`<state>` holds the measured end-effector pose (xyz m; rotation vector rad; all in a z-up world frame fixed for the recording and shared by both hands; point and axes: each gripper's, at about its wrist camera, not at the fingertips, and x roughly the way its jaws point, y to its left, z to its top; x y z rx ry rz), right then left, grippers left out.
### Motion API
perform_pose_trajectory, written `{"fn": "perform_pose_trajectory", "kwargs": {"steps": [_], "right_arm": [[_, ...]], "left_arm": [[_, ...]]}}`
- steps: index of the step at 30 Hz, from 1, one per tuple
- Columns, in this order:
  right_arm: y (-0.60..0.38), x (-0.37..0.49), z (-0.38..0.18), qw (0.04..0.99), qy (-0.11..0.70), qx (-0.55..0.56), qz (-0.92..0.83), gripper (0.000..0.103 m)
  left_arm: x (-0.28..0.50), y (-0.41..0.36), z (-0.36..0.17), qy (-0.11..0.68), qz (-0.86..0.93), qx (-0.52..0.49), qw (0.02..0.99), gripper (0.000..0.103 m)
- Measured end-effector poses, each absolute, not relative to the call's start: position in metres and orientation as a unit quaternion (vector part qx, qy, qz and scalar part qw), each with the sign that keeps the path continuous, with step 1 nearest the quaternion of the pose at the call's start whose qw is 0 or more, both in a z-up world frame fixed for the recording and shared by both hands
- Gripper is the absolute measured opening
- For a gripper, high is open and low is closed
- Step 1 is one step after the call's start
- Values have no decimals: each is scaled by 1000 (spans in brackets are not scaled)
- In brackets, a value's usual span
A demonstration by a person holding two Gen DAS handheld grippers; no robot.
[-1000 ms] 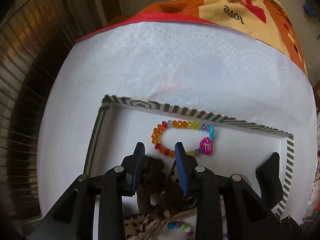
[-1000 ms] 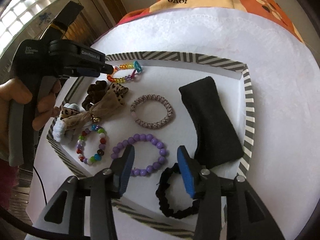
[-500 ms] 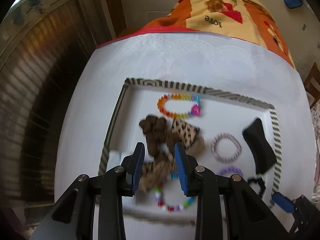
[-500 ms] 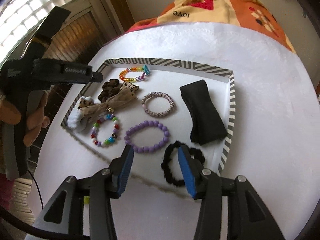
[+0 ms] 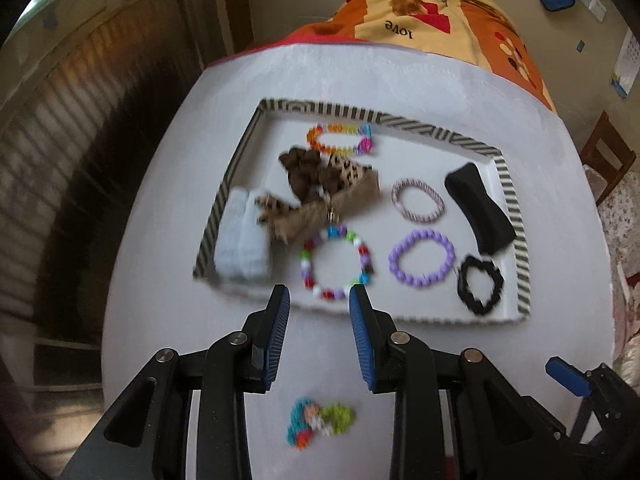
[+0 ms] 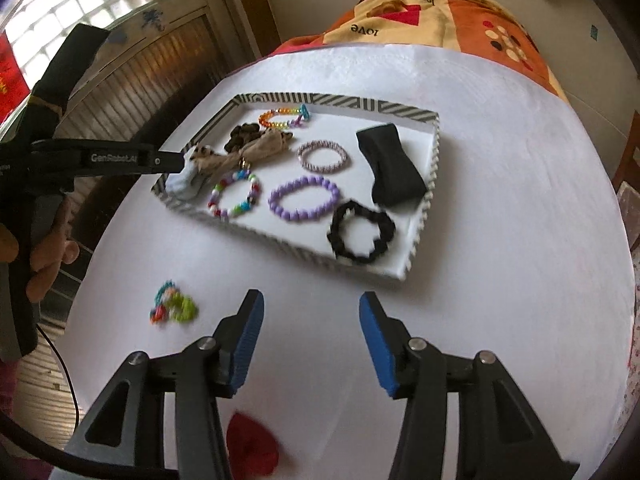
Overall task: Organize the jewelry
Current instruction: 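Move the left tool toward the teal-green flower bracelets while the right tool approaches the red bow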
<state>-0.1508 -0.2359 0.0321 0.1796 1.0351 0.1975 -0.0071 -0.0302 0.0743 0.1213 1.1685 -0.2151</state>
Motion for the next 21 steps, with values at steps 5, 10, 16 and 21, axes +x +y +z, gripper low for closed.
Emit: {"fn": "perform_pose_trajectory", "kwargs": {"steps": [5,10,16,21], "right_arm": [[-236,-183,29,857,499,80,100,57],[-235,-214,15,847,513,81,112,57],[-232,-245,-4,832,531,101,128,57],[-218,-262,-16,813,545,131,157,57]], "left_arm": [[-35,-18,73,560,-103,40,821,14],[-61,-6,57,576,-94,36,811,14],[-87,15,35,597,-76,25,799,14],[-98,31,21,609,-58,9,791,14]]}}
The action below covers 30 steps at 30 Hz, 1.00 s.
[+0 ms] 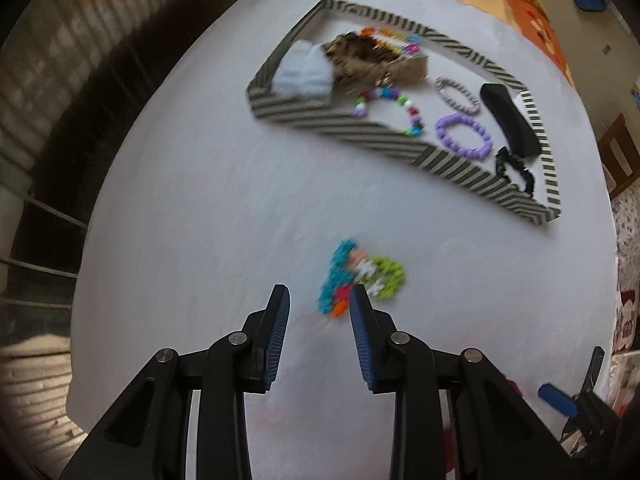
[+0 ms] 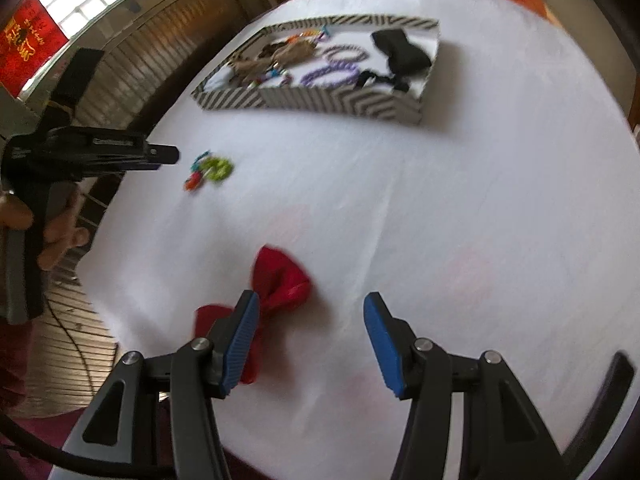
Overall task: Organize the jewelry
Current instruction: 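Move the left tool toward the teal-green flower bracelets while the right tool approaches the red bow, then grasp the red satin bow with the right tool while the left tool grasps the teal-green flower bracelets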
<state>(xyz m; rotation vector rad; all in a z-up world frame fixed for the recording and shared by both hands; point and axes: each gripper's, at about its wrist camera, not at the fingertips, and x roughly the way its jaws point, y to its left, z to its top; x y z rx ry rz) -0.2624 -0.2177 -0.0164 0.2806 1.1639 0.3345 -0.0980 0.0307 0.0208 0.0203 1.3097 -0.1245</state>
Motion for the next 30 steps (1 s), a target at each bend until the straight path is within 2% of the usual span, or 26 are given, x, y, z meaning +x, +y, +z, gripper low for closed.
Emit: {"fn": "perform_pose_trajectory", "kwargs": {"steps": [7,13,16,18,20,25,30], "right_arm": [[-181,-264,-36,802,564,113,161,57],[-155,-256,-43,809,568,46,142,56],[-155,-258,-43,812,565,28,145,48],[-158,-258,-42,815,561,17,144,34],[-164,-256,-41,818,557,8,143,26],[-177,-253,-41,815,561,21,142,26],[-181,-253,-43,814,562,33,145,31]], "left_arm": [[-105,43,17,611,-45,0,790,14],[-105,45,17,610,-43,-1,791,14],[-103,46,14,613,-42,-2,789,14],[-102,43,11,616,-46,2,787,14],[-100,38,8,617,-52,7,785,14],[-93,25,4,615,-67,11,786,14],[-86,13,-4,619,-74,19,782,17]]}}
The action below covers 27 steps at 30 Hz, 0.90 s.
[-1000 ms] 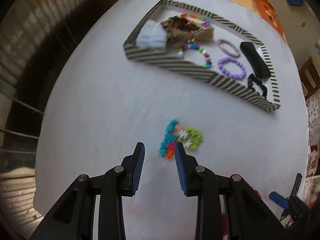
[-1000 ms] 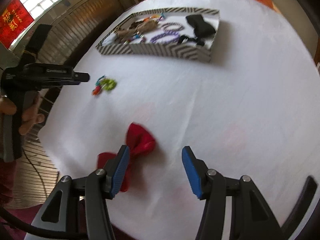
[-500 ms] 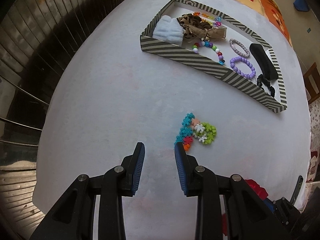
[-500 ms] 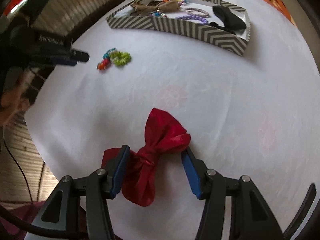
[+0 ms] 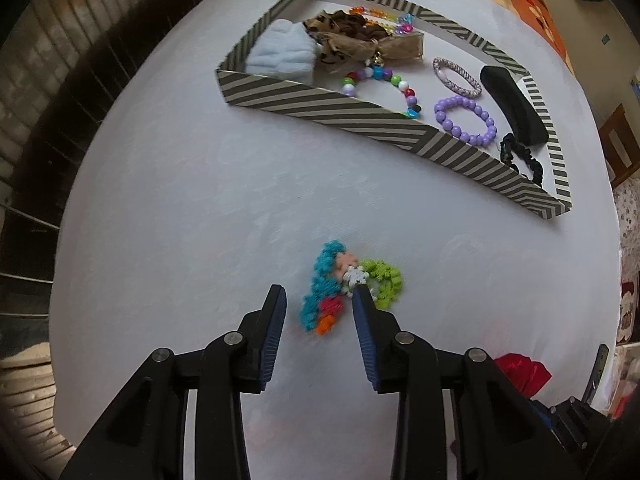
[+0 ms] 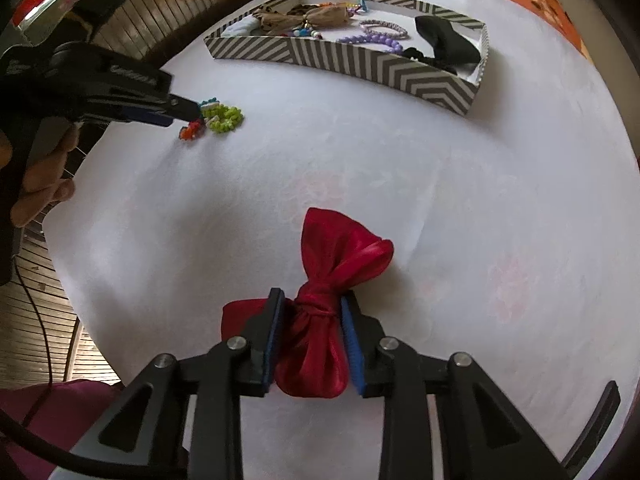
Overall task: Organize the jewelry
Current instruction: 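Grasp the red satin bow with the right tool while the left tool grasps the teal-green flower bracelets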
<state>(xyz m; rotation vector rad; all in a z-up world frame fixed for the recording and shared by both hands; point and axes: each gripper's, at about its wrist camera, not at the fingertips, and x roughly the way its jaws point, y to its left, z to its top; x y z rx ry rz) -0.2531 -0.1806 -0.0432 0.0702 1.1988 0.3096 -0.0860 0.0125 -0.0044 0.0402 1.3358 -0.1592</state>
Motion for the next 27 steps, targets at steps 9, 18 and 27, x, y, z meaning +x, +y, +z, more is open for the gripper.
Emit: {"fn": "perform_pose_trajectory", "kwargs": {"steps": [9,18,27], "right_arm": [[-186,-252,-42,818,550,58,160,20],[-197,-241,-11,831,525,68,170,19],[-210,-230,10,843,504,84,169,19]], "left_arm": [[-83,10,-8,609,-85,17,788,1],[-83,16,28,583,-108,5,805,0],[-78,10,63,565,-125,-7,816,0]]}}
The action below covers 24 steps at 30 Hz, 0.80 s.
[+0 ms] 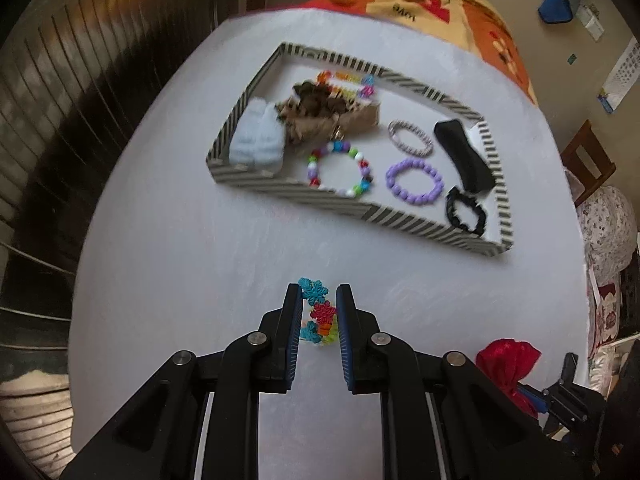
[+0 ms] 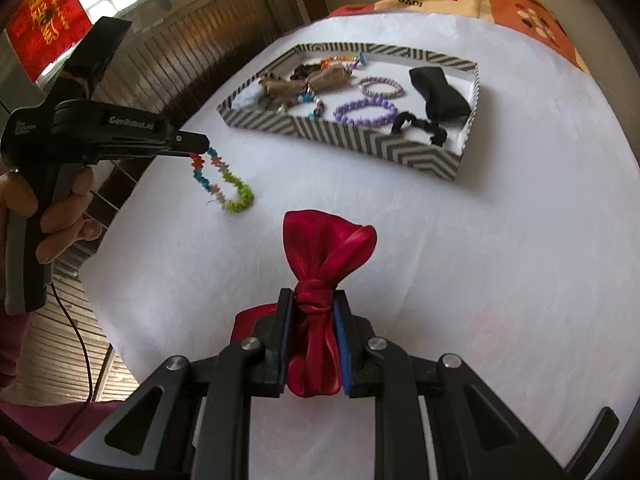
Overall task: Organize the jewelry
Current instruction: 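Grasp the red satin bow with the right tool while the left tool grasps the teal-green flower bracelets, then carry the bow and flower bracelets into the tray and release both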
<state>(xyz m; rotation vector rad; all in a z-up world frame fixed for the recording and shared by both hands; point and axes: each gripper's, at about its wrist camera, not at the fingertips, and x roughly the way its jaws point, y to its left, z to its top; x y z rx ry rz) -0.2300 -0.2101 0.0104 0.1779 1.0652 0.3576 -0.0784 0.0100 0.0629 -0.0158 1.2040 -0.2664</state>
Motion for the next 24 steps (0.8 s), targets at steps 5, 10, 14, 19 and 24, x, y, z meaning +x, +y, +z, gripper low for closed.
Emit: {"fn": "perform_pose_trajectory", "kwargs": {"steps": [5,10,14,19,24], "right_arm": [[-219,-221,20,849,494,87,164,19],[-231,-206,32,859,480,91,153,19],[-240,-193,41,866,471,91,143,19],[-250,-171,45,870,465,97,131,19],[-259,-141,44,871,465,105,120,19]], "left_arm": [[-73,0,88,544,-135,-3,828,0],[-58,-14,111,525,-143,3,839,0],[-46,-27,124,510,-147,13,848,0],[-30,-48,129,502,-152,32,851,0],[-12,-65,122,505,-153,48,848,0]]}}
